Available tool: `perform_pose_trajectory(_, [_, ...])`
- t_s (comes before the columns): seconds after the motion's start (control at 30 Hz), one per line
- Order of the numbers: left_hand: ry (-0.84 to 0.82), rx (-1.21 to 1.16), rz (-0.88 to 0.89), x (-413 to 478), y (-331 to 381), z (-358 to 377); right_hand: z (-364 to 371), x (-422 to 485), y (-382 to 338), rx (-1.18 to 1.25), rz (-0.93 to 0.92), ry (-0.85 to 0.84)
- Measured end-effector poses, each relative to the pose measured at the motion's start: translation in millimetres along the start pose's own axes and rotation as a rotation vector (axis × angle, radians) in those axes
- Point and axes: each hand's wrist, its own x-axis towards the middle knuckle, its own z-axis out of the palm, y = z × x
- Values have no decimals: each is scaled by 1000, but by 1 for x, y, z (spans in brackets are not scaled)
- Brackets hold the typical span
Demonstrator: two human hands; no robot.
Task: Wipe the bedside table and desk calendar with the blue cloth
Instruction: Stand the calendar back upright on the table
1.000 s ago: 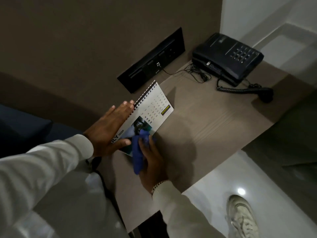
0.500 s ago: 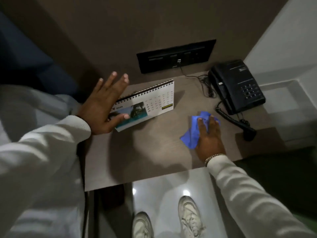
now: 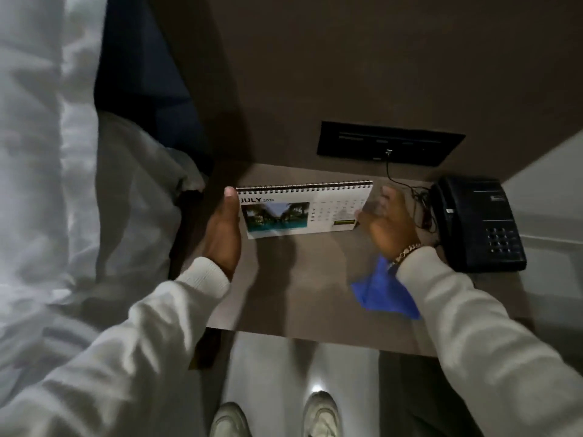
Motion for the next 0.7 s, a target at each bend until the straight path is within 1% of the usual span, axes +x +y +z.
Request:
perform_pose_trajectory(0.07, [-52, -105, 27, 1, -6, 6, 14, 11, -4, 128, 36, -75])
perform_pose_trajectory(0.2, [-113, -188, 29, 11, 1, 18, 20, 14, -2, 185, 61, -99])
perform_pose_trajectory(0.33, [-195, -204, 26, 37, 24, 20, 23, 27, -9, 239, 43, -109])
perform_pose_trajectory(0.4, [-230, -147, 45, 53, 33, 17, 24, 39, -12, 292, 13, -99])
perform_pose_trajectory(0.43, [-252, -145, 19, 65, 34, 16, 26, 45, -12, 323, 8, -95])
perform_pose_trajectory(0.47, [-252, -145, -6, 72, 37, 14, 28, 50, -12, 343, -2, -86])
perform_pose_trajectory(0.6, [-268, -146, -13, 84, 46, 13, 33, 59, -8, 336, -32, -92])
perform_pose_trajectory(0.67, [-310, -137, 32, 86, 45, 11, 32, 57, -5, 326, -12, -73])
perform_pose_trajectory(0.7, [-318, -135, 54, 82, 50, 9, 28, 49, -14, 329, 29, -41])
